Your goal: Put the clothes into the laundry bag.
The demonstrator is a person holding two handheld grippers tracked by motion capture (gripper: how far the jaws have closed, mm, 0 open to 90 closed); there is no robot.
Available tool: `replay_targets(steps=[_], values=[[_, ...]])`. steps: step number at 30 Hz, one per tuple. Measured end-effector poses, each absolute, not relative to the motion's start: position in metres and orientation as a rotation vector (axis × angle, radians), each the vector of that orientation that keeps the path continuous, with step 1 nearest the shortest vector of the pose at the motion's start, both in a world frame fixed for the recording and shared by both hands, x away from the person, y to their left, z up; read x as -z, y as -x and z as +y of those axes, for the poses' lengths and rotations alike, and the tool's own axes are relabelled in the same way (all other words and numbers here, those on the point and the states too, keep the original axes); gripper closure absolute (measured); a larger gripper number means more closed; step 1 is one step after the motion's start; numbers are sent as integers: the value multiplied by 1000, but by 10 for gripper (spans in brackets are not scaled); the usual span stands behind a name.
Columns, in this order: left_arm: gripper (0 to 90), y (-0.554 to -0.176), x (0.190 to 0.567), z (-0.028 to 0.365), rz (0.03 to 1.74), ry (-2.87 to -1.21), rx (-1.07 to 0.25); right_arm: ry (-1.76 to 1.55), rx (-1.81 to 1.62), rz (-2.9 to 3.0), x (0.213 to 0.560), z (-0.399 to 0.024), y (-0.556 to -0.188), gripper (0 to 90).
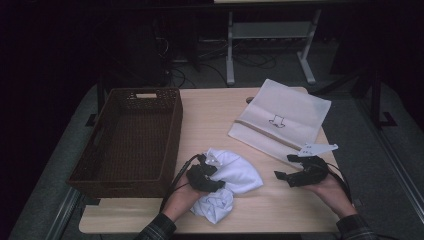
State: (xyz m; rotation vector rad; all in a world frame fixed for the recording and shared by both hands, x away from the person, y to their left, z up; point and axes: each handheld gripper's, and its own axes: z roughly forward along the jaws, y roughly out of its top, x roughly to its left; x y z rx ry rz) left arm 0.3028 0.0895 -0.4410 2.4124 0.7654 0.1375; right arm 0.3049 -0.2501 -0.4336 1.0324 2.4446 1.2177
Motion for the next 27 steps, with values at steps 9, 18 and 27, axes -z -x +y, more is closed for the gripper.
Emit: replay_targets(steps=[9,18,27], values=[[639,-304,443,90,762,-2412,-126,-1048,-1238,2436,423,-248,-332,211],[639,-303,443,89,760,-2420,-137,-1048,-1234,2425,418,-244,-365,269],[639,-303,443,88,759,-2424,-136,-1049,-1259,2387,411,-250,-390,352]])
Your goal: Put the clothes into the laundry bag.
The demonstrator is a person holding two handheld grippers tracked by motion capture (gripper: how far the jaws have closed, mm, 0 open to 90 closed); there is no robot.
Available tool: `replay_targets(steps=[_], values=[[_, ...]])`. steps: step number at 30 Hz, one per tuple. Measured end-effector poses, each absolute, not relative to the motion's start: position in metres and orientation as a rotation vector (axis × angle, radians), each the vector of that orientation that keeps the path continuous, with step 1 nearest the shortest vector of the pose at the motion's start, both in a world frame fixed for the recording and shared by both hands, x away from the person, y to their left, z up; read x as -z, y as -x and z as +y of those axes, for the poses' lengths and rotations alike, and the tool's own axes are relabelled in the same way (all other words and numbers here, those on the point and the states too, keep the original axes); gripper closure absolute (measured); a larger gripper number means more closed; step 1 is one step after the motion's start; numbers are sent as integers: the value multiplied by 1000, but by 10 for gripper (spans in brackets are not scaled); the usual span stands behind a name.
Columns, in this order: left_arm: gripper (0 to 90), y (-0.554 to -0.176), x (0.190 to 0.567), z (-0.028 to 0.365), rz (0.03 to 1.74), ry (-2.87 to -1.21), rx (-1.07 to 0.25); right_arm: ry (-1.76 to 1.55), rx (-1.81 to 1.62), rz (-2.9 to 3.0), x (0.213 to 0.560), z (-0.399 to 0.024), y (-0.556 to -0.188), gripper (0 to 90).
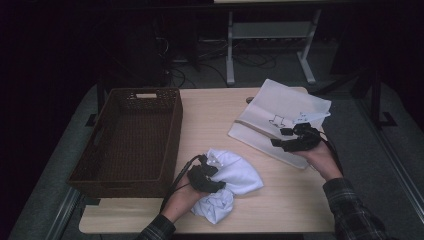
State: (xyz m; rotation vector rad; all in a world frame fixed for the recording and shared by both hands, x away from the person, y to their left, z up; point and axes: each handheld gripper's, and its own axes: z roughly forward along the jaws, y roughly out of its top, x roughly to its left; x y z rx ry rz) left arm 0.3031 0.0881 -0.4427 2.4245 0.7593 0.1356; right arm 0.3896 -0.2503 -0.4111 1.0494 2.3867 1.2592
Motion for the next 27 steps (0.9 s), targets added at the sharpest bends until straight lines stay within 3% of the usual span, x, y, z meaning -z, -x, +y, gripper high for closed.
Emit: replay_targets(steps=[10,23,27], values=[[639,-304,442,88,762,-2427,-129,-1046,-1180,2373,420,-259,-426,398],[640,-304,443,89,766,-2422,-123,-1050,-1104,2467,456,-259,-458,351],[640,-304,443,88,766,-2423,-122,-1083,-1072,2479,465,-260,-461,394]])
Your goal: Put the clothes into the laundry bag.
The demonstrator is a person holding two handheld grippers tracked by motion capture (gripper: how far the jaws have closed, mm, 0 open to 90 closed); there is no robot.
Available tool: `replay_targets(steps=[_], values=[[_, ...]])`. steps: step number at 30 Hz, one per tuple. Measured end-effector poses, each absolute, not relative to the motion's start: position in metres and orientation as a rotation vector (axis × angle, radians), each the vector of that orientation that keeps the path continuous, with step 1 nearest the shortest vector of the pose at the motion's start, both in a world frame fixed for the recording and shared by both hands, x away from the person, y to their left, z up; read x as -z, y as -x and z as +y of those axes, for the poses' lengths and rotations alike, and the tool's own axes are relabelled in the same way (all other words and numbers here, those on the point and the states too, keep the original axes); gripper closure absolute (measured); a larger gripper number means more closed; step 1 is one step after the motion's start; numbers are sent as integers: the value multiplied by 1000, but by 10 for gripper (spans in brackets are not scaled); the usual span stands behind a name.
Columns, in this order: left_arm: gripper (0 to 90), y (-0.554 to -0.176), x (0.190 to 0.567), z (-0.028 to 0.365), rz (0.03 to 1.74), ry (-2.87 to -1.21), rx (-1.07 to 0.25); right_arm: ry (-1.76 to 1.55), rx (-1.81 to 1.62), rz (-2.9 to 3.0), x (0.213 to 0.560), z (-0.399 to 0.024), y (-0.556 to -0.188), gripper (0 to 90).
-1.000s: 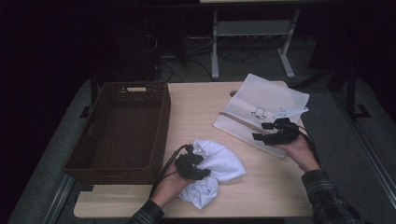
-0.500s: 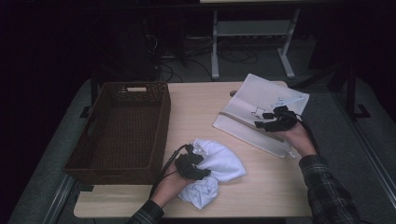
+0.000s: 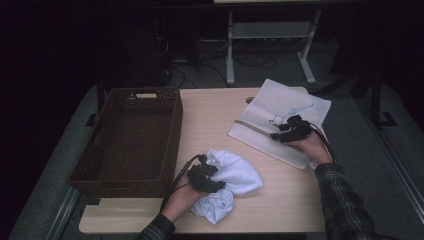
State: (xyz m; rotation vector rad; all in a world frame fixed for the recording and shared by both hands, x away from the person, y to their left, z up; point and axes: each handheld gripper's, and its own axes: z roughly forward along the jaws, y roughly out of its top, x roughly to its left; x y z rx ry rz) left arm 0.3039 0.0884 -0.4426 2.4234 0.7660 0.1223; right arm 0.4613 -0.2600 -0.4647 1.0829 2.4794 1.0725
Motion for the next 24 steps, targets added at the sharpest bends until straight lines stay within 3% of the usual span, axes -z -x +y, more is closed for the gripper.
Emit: replay_targets(steps=[10,20,21,22,24], values=[[641,-304,443,88,766,-2424,-120,-1170,-1100,2481,472,-262,-466,566],[642,-304,442,88,763,-2428,-120,-1215,-1113,2466,473,-266,-467,641],[642,-304,442,88,762,-2431,-125,-1206,-1113,2461,474,-265,-467,659],[642,-304,442,88,762,-2432,-126,-1208,-1091,2451,473,-263,-466,755],[644,-304,442,88,763,-2432,-126,-1213,-1076,2442,473,-261,-465,823]])
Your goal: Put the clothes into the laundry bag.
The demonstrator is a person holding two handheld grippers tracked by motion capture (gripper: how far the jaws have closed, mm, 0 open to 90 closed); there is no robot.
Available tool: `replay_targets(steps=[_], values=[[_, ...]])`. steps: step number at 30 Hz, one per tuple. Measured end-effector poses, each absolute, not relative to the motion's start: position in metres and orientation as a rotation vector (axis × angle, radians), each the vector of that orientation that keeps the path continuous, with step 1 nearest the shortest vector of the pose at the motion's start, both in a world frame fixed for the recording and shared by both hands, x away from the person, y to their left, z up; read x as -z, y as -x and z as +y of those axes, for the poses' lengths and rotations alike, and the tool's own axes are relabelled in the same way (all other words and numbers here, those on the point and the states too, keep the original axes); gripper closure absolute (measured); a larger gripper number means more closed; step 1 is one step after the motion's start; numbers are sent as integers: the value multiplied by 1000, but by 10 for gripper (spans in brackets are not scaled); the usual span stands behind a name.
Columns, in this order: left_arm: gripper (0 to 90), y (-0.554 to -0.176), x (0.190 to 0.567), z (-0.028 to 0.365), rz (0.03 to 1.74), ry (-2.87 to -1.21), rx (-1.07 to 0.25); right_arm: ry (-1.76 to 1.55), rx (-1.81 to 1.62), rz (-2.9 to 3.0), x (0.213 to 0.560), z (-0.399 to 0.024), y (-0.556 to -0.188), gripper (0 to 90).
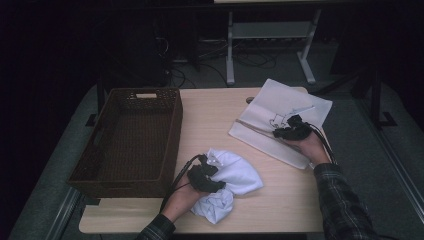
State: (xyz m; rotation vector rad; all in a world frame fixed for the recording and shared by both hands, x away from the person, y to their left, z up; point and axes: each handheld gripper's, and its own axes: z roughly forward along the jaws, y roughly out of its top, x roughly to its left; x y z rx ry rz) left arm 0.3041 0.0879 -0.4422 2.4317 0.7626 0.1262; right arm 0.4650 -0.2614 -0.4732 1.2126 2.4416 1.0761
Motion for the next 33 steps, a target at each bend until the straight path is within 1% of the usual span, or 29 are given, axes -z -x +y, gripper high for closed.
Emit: replay_targets(steps=[2,8,14,22,33], values=[[645,-304,442,88,762,-2434,-127,-1211,-1075,2429,471,-259,-463,858],[647,-304,442,88,762,-2435,-129,-1215,-1092,2416,459,-247,-449,866],[649,-303,442,87,762,-2437,-133,-1207,-1078,2425,454,-236,-435,869],[652,-304,441,88,764,-2437,-128,-1227,-1098,2427,450,-234,-419,870],[656,-303,441,88,765,-2443,-130,-1200,-1191,2383,429,-234,-400,872]])
